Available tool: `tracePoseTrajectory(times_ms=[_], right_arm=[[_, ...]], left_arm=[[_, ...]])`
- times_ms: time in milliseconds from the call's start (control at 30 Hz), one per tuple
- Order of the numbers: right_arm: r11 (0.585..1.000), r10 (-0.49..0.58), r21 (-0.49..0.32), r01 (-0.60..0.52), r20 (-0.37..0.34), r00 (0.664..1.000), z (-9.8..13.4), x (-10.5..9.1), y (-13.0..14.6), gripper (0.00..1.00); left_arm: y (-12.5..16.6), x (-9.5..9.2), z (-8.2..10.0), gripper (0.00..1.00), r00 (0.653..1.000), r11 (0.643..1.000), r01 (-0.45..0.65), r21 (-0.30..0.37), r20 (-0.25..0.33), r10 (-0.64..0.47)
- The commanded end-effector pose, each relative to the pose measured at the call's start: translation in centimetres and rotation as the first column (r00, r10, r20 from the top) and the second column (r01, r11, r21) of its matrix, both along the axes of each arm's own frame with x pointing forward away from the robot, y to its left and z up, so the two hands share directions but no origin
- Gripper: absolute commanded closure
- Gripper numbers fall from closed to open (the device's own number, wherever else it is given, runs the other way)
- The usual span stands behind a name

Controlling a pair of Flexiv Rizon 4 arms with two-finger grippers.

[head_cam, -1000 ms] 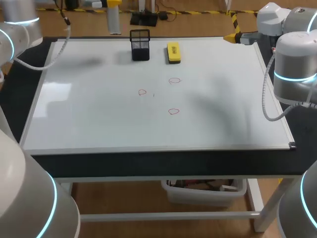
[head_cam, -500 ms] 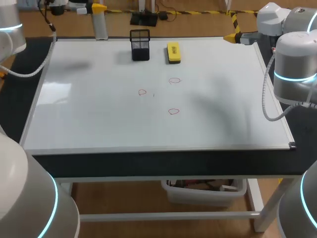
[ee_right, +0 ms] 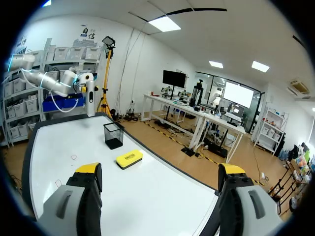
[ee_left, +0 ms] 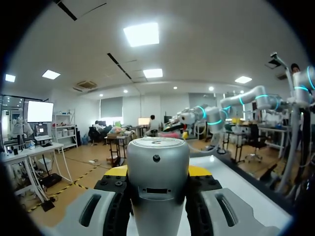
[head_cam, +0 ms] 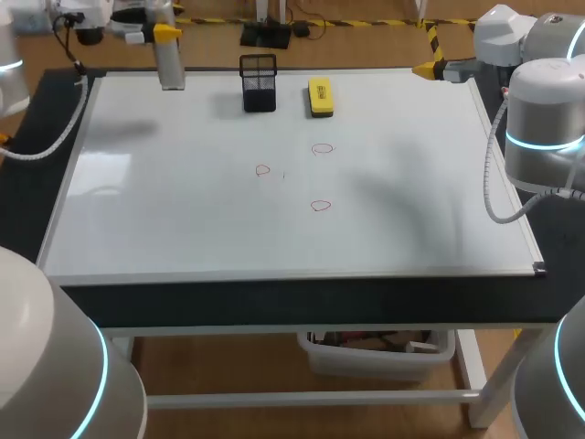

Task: Pick up the inspection probe, press it on each red-marked spot on the whiteboard one by one, put down the probe, pick up the eraser, and wipe off all the red marks.

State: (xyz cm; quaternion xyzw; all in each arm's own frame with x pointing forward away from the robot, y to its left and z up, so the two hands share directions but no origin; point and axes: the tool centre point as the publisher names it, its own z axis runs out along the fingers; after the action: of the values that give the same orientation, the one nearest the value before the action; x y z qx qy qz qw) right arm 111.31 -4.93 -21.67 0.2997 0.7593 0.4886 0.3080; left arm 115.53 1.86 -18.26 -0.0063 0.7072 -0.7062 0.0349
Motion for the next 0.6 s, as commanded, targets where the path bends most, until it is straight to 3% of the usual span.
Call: tracePoseTrajectory(times_ms=[33,600], right_arm=[[1.000,0.001,-0.002,-0.001,-0.002,1.000,0.0,0.1,0.0,0.00],[1.000,0.001,-0.002,-0.001,-0.002,1.000,0.0,0.1,0.0,0.00]], left_arm=[[0.5,-1.2,-0.1,1.00,0.984,0.984,-0.181,-0.004,0.003,0.181],[1.2,-2.2,-2.3,1.00,0.976,0.977,-0.215,-0.005,-0.025,0.215]])
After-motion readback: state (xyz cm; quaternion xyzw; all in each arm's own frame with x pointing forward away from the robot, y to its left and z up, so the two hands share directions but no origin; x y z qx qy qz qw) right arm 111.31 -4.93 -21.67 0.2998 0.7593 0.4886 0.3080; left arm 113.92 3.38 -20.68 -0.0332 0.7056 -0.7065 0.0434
